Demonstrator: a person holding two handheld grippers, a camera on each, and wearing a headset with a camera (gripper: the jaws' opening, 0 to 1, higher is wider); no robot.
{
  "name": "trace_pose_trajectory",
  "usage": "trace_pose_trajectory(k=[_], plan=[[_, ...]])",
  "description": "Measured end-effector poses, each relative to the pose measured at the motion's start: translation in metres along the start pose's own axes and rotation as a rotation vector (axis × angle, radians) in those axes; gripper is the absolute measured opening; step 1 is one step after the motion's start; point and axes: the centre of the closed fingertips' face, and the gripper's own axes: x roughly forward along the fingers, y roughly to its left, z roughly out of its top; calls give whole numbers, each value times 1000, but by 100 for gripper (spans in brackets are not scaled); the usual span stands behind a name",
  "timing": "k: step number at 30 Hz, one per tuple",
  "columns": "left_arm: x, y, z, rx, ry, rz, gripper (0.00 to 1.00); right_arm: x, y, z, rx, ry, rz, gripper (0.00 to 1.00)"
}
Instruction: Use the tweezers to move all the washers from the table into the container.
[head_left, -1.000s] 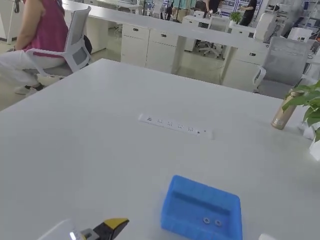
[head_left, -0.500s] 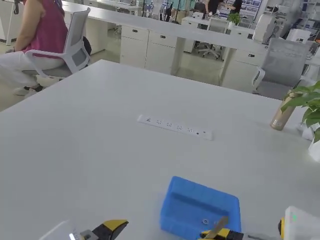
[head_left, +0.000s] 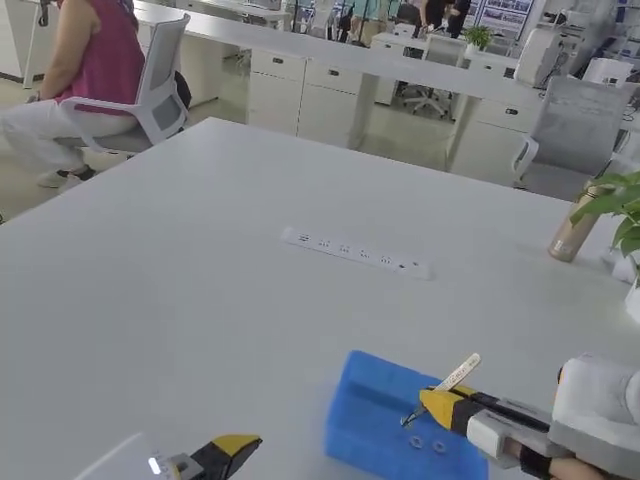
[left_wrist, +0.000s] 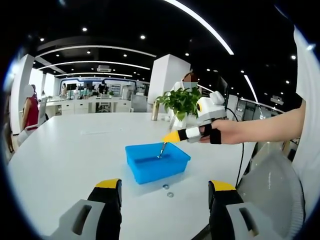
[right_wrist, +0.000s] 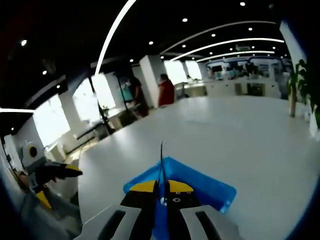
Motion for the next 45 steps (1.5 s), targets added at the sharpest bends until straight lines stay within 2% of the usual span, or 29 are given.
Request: trace_pose_trajectory(k=[4, 9, 14, 26, 30, 34, 37, 39, 41, 45], plan=[[0, 0, 0, -3, 1, -1, 71, 8, -8, -5, 12, 20, -21, 3], [1, -2, -2, 4, 9, -10, 71, 19, -10, -15, 8, 67, -19, 3], [1, -1, -3, 1, 14, -6, 70, 24, -9, -19, -10, 85, -22, 3], [1, -2, -4, 5, 22, -9, 70, 21, -10, -25, -28, 95, -29, 3], [1, -3, -5, 7, 24, -12, 69, 14, -1, -15, -16, 37, -19, 3], [1, -3, -5, 7, 25, -12, 69, 2, 14, 1, -28, -29, 16, 3], [1, -3, -5, 6, 25, -14, 69, -8, 29, 14, -56, -86, 61, 3], [1, -3, -5, 6, 27, -15, 69, -14, 45, 20, -65, -118, 108, 3], [2, -4, -5, 8, 28, -18, 69, -19, 58, 19, -58, -119, 149, 3], [2, -4, -7, 13, 36, -20, 68, -22, 75, 10, -74, -106, 195, 3]])
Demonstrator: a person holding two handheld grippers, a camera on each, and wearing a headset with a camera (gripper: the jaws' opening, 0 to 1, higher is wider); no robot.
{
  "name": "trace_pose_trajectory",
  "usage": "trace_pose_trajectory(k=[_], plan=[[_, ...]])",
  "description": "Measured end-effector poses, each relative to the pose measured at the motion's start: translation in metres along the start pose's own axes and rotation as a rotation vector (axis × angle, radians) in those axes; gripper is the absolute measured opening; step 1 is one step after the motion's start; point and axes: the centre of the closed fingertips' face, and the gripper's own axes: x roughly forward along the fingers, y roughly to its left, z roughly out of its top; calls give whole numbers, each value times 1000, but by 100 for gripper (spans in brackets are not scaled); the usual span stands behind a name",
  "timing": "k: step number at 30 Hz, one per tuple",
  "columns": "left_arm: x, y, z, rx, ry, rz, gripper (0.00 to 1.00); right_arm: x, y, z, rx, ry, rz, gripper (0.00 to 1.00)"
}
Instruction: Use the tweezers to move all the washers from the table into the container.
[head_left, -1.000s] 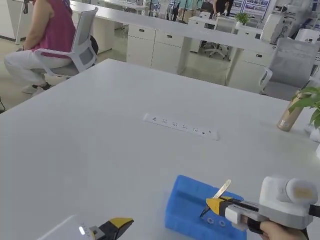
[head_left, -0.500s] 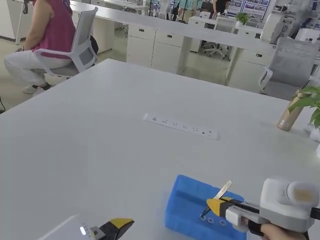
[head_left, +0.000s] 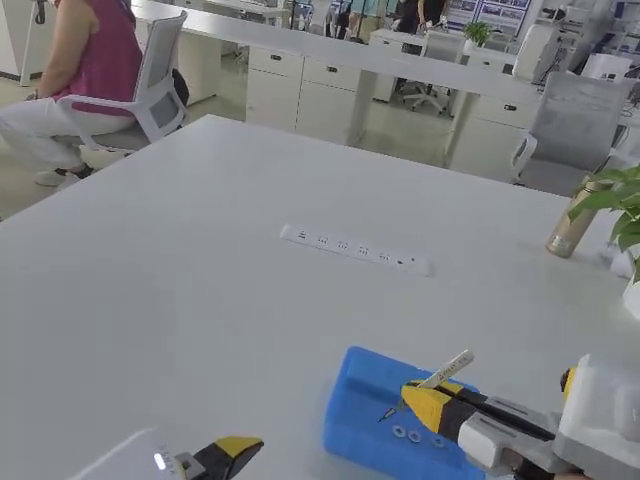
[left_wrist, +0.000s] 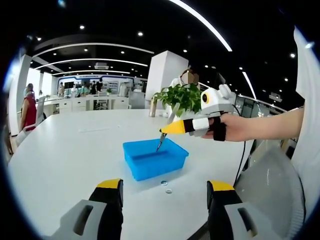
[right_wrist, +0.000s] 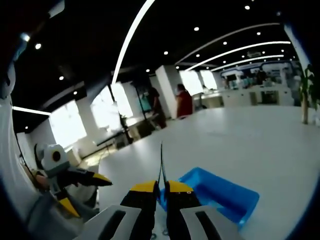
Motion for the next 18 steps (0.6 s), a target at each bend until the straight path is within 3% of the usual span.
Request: trace_pose_trajectory(k=[6, 10, 18], plan=[[0, 0, -1, 3, 4, 0, 67, 4, 14, -26, -16, 65, 11, 3], [0, -1, -1, 5, 5, -5, 67, 5, 8, -51, -65, 153, -27, 3], [-1, -3, 2, -7, -9, -15, 68, 9, 2, -74, -116, 231, -51, 3]])
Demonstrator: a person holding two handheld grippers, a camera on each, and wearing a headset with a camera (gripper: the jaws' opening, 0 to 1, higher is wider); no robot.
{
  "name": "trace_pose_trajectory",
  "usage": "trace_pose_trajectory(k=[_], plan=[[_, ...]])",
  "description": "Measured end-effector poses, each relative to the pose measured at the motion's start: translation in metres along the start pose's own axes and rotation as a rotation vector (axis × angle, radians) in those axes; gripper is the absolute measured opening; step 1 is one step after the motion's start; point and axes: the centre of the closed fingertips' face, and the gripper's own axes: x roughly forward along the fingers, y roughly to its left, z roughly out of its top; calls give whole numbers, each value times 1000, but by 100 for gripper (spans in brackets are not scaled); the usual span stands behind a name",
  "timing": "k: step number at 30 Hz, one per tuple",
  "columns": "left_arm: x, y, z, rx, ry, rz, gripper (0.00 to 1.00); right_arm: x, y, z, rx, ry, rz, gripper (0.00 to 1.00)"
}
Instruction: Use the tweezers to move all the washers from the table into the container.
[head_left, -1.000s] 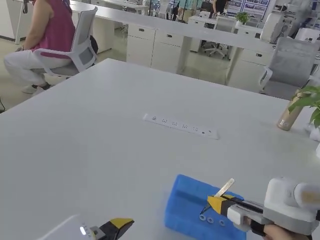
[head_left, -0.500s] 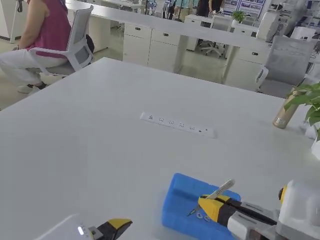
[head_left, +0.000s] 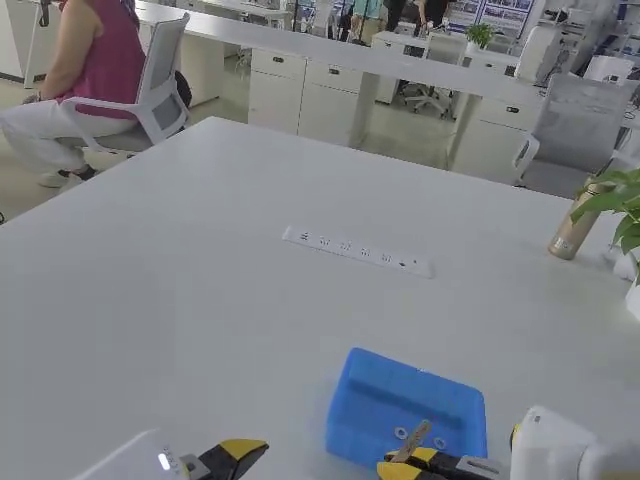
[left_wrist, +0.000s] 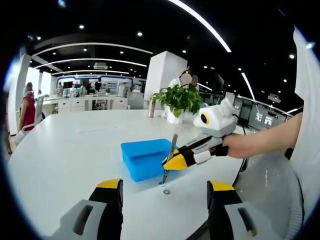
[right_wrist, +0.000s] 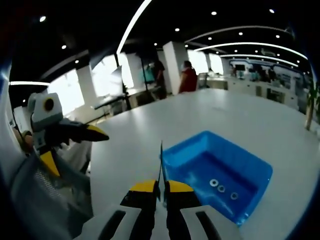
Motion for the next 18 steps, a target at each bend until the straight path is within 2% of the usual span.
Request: trace_pose_trajectory(k=[5, 10, 18], plan=[[0, 0, 0, 2, 4, -2, 68, 6, -5, -5, -1, 11, -1, 3], [0, 0, -1, 1, 8, -3, 68, 9, -5, -10, -21, 37, 1, 3], [1, -1, -3, 5, 17, -6, 68, 11, -3, -11, -34, 41, 19, 3]])
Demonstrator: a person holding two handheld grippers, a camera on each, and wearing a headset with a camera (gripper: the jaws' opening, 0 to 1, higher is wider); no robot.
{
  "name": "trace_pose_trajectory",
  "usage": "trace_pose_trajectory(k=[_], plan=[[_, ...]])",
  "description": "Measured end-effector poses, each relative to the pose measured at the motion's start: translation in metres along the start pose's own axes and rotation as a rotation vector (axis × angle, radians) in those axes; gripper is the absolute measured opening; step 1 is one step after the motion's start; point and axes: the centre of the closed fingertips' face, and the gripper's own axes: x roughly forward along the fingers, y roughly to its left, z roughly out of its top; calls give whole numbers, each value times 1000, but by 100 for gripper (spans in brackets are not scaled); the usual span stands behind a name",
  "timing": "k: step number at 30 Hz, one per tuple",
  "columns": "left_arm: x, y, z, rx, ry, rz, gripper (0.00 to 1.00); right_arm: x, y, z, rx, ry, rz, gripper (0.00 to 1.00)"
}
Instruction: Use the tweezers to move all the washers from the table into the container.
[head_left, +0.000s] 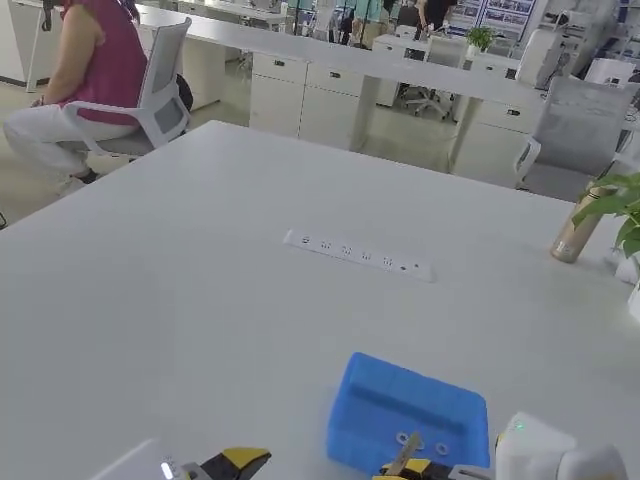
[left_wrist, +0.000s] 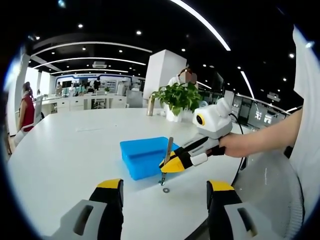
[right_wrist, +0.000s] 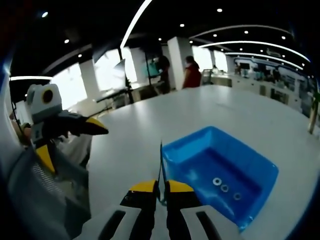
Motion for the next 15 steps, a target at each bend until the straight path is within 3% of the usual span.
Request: trace_pose_trajectory(k=[3, 10, 15], plan=[[0, 0, -1, 1, 4, -2, 67, 1, 3, 0, -26, 14, -1, 3], [0, 0, -2, 5, 10, 0, 67, 3, 12, 1, -165, 65, 13, 3], [-1, 2, -1, 3, 5, 9, 67, 0, 9, 1, -128, 62, 8, 3]])
